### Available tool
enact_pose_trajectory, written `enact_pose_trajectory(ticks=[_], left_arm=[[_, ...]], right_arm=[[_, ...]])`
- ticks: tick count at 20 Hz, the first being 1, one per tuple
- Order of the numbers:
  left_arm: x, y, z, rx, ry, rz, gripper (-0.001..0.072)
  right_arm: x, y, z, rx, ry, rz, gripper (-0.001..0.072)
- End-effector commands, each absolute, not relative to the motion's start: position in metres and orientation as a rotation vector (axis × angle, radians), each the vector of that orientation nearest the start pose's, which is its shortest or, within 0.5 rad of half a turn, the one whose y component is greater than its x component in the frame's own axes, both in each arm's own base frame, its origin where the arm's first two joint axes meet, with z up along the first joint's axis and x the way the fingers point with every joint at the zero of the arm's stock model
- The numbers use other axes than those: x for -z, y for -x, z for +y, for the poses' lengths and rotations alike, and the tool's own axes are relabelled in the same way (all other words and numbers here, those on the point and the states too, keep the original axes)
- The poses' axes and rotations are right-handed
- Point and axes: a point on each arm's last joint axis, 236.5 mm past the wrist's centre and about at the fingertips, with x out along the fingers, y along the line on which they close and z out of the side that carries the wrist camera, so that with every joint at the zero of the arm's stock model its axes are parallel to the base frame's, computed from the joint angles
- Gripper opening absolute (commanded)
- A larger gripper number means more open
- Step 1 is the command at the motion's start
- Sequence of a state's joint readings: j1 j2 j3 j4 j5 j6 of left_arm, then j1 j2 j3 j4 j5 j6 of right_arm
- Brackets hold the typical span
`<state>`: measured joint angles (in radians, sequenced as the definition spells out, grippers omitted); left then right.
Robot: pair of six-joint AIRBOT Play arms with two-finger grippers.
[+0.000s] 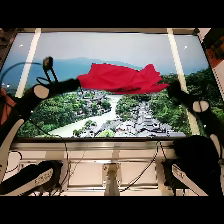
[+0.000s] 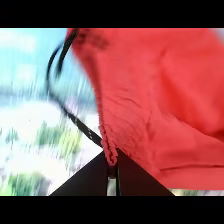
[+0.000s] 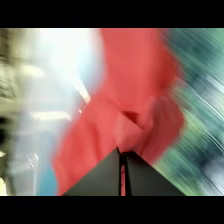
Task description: Fold the clothes and pants, and hang the long-sleeved shirts on hangers.
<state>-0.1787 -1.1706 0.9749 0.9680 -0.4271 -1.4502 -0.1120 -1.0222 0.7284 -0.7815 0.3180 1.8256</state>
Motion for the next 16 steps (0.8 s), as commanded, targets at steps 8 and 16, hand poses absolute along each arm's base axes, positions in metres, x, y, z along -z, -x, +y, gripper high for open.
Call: enact_pose_trajectory(ticks=[8, 16], left_arm=[[-0.329, -0.528, -0.166, 0.377, 0.445, 0.075, 0.0018], [-0.199, -0.468, -0.195, 0.528, 0.075, 0.605, 0.0015]], right_arm=[[-0.328, -0.553, 0.010, -0.144, -0.892, 0.138, 0.0000], [-0.237, -0.484, 0.016, -0.066, -0.500, 0.661, 0.0001]])
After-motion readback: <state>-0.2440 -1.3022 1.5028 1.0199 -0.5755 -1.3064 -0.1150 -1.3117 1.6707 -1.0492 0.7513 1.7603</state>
